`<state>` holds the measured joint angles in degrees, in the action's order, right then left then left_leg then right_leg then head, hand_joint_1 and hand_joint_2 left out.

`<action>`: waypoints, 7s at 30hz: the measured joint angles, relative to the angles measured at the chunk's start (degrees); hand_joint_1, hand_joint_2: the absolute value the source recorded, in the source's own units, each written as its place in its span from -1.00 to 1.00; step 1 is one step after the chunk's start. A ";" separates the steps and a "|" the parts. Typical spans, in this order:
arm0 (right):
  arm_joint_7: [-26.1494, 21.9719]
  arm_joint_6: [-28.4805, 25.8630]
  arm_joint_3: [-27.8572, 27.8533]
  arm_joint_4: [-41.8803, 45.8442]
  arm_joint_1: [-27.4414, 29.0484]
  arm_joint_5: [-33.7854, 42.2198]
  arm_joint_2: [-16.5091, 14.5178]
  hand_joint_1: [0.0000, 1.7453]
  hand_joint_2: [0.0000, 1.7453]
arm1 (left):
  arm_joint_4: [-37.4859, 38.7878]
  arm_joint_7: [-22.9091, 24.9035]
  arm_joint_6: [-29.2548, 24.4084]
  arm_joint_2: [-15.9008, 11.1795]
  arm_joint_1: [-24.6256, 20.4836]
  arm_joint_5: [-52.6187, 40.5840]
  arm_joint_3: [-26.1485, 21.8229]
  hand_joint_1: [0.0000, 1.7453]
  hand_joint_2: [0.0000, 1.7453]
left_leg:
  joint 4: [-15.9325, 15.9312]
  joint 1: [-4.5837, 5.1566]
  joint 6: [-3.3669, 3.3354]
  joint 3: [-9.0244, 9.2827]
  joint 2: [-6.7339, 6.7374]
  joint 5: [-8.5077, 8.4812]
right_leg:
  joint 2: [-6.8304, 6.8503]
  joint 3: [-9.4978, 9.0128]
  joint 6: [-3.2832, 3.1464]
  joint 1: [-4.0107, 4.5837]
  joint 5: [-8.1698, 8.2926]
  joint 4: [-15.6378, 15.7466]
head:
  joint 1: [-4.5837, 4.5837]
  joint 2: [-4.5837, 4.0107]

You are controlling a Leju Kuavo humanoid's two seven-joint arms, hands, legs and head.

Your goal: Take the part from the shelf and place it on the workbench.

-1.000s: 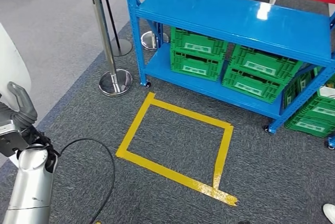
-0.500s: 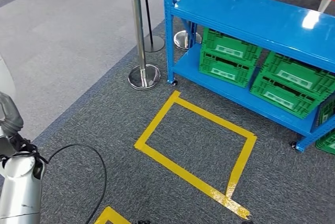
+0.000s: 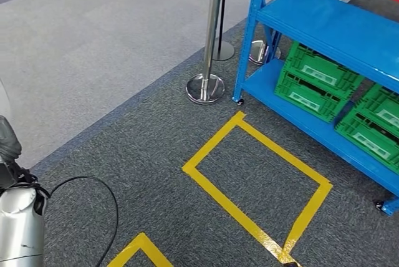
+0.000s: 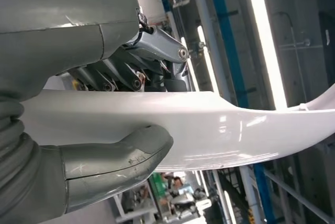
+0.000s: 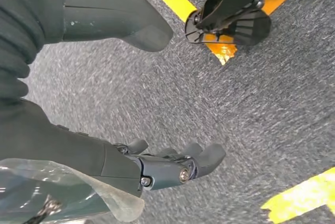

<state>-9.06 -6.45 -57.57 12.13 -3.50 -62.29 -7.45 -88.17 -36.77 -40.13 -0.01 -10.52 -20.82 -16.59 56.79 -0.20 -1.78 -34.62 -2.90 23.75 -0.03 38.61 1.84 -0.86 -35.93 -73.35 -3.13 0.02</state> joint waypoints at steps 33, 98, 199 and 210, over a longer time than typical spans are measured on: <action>-0.12 1.28 -0.24 -0.01 -0.11 -0.69 0.07 -1.00 1.00 | -0.13 0.60 -0.06 0.02 2.37 -0.77 -1.45 1.00 1.00 | 1.67 0.71 -0.50 -0.47 -1.84 0.89 | -1.75 -2.89 -0.14 -0.05 4.92 7.90 | -0.44 0.00; 0.11 3.41 -1.32 0.00 -0.12 -1.52 1.81 -1.00 1.00 | 1.55 3.31 0.01 0.16 1.36 -4.11 0.72 1.00 1.00 | 2.05 0.06 0.56 -0.43 -4.80 1.90 | -4.68 -5.45 -0.22 -0.21 7.73 14.97 | -0.09 0.01; 0.81 3.04 -1.65 -0.04 0.71 -3.72 1.61 -1.00 1.00 | 2.30 4.46 2.95 -1.22 3.78 -2.52 6.89 1.00 1.00 | 15.53 -0.29 2.35 -3.84 2.29 17.31 | -0.11 -8.13 -1.68 -0.14 6.63 15.87 | 0.15 0.02; 0.68 3.32 -1.69 -0.11 0.61 -3.76 1.61 -1.00 1.00 | 2.75 5.93 2.37 -1.31 4.44 -4.19 7.24 1.00 1.00 | 5.02 0.40 0.85 -4.30 2.49 0.18 | -0.44 -12.71 0.45 -0.15 1.00 15.47 | 0.39 0.00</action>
<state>-8.38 -3.13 -59.25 12.02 -2.89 -66.05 -5.84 -85.42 -30.84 -37.77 -1.31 -6.08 -25.02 -9.35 61.81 0.20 -0.92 -38.92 -0.41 23.93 -0.47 25.90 2.29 -1.01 -34.93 -57.88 -2.74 0.02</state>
